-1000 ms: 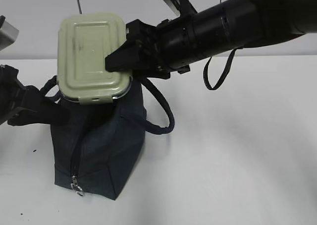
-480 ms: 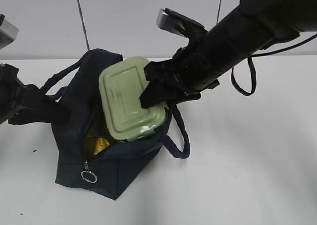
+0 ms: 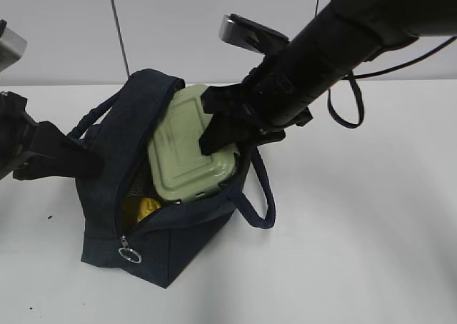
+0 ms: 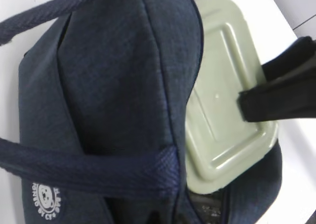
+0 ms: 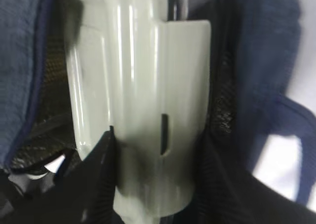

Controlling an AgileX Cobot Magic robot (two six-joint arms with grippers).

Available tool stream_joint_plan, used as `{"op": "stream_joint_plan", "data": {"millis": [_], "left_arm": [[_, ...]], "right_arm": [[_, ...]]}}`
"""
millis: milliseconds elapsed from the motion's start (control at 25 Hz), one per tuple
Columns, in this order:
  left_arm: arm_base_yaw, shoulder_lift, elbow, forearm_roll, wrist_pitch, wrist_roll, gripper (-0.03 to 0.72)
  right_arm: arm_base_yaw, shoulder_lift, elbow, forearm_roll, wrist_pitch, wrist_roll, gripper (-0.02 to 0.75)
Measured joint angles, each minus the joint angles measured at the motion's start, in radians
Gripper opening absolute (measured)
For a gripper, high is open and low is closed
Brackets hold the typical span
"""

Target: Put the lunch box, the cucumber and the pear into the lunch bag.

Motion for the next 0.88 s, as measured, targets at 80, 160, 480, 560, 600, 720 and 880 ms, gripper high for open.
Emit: {"op": "stream_joint_plan", "data": {"millis": [80,160,480,560,600,720,880], "left_arm": [[-0.001,0.000,0.000,0.000,0.010,0.000,-0.016],[-0.001,0.000,0.000,0.000,0.015,0.000,-0.016],[-0.001,0.000,0.000,0.000,0.015,0.000,-0.016],[-0.001,0.000,0.000,0.000,0.018,0.000,-0.016],[-0.001,0.000,0.000,0.000,0.019,0.000,-0.016],[-0.001,0.000,0.000,-0.001,0.019,0.000,-0.016],[-0.001,0.000,0.000,-0.001,0.021,0.000,-0.016]], "right_arm": [[0.026,0.048,-0.049,0.012,0.017,0.009,0.312],[0.046,0.087,-0.092,0.037,0.027,0.021,0.312],[0.056,0.188,-0.178,0.111,0.081,0.029,0.312],[0.056,0.199,-0.179,0.122,0.098,0.029,0.312],[0.056,0.199,-0.179,0.122,0.102,0.022,0.314],[0.056,0.199,-0.179,0.125,0.115,-0.021,0.361],[0.056,0.201,-0.197,0.138,0.169,-0.084,0.419]]}}
